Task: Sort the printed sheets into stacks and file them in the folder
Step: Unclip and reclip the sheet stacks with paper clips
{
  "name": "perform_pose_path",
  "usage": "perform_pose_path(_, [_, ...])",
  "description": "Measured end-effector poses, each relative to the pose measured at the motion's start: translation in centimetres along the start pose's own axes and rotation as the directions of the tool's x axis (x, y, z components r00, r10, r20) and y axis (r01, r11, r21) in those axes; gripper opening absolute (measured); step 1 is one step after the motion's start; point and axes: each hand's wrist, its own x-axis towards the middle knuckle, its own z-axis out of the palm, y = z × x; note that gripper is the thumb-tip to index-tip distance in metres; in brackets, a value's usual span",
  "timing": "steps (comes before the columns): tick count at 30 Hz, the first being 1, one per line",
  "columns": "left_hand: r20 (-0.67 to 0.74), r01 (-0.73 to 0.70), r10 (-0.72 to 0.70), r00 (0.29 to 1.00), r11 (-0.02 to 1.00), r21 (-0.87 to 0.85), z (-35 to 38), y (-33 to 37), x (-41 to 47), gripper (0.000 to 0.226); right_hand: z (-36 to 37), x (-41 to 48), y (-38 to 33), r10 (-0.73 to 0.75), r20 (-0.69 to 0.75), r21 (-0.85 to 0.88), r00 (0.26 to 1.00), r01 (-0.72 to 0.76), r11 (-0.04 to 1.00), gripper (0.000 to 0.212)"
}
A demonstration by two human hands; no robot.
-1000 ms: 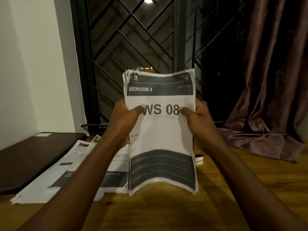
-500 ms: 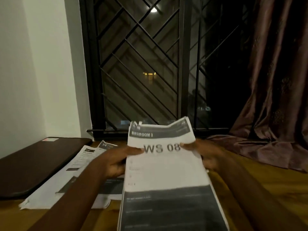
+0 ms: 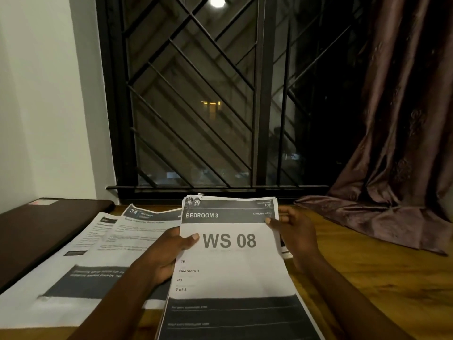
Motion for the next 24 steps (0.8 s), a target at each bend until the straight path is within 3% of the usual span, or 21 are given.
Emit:
perform_pose_path(6, [-0.026,-0.055,0.055,0.998,0.998,0.012,0.1,-0.3,0.0,0.027,-0.1,-0.3,-0.3,-0.085,-0.106,-0.065,0.991,0.078,0.995,0.037])
perform_pose_path(16, [-0.087,-0.076,0.076,0.993,0.997,0.007,0.8,-0.2,-0.8,0.022,-0.2,-1.3,-0.4,-0.248,-0.149,-0.143,0.957,0.228,0.963,0.021])
perform_pose_path(22, [-0.093,-0.088,0.088,0.992,0.996,0.004,0.8,0.0,-1.0,0.023,0.1,-0.8,-0.3,-0.349,-0.101,-0.273,0.932,0.311,0.910,0.014])
perform_pose_path(24, [-0.095,-0.091,0.091,0.991,0.996,0.004,0.7,0.0,-1.0,0.023,-0.1,-0.9,-0.4,-0.355,-0.026,-0.240,0.935,0.339,0.910,0.016])
